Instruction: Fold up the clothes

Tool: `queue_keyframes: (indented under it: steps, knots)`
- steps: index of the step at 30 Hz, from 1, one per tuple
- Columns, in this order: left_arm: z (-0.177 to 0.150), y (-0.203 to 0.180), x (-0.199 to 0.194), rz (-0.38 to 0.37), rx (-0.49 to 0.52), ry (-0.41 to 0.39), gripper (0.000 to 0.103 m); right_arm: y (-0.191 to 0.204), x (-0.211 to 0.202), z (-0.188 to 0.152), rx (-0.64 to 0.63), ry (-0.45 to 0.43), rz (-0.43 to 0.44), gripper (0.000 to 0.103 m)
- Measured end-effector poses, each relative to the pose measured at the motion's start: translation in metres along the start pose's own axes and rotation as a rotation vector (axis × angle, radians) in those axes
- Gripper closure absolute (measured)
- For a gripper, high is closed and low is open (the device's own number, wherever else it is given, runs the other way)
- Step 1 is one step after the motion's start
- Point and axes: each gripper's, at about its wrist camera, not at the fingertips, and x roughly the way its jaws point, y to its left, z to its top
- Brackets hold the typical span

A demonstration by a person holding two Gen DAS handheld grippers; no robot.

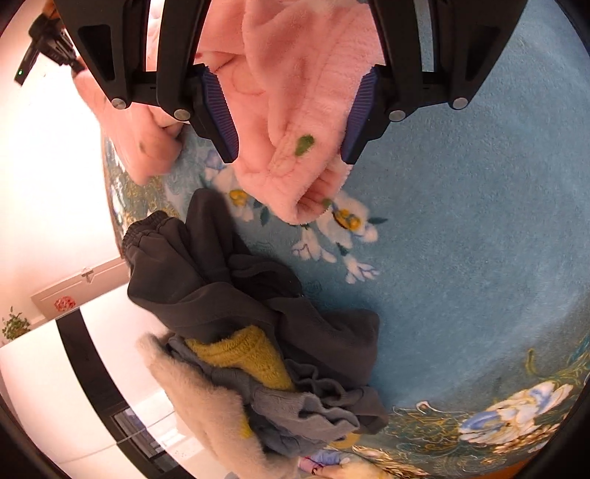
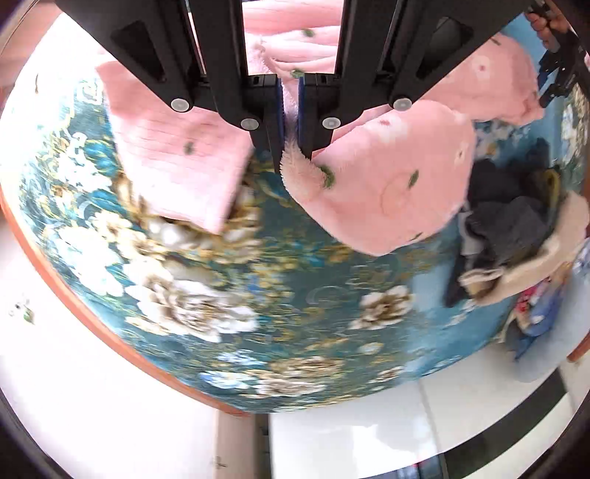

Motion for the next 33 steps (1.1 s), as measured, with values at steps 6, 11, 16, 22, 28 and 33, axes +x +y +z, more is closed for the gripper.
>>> queue_keyframes:
  steps: [6,11,16,22,28,33]
  knots:
    - [-0.005,-0.017,-0.003,0.041,0.035,-0.008,0.096,-0.093,0.005,-0.019,0.148,0.059,-0.113,0.098]
    - [0.008,-0.012,-0.051,0.061,0.006,-0.137,0.098,-0.091,-0.006,-0.019,0.137,0.03,-0.063,0.098]
    - [0.04,-0.005,-0.13,0.062,-0.011,-0.321,0.098,-0.058,-0.046,0.029,0.039,-0.113,0.026,0.098]
    - [0.071,0.005,-0.24,0.032,-0.027,-0.552,0.103,-0.037,-0.123,0.083,-0.006,-0.331,0.15,0.098]
    - [0.061,0.074,-0.287,0.057,-0.16,-0.597,0.103,-0.07,-0.135,0.078,0.018,-0.379,0.083,0.098]
    - [0.032,0.115,-0.245,0.094,-0.258,-0.44,0.103,-0.098,-0.053,0.048,0.152,-0.122,0.124,0.098]
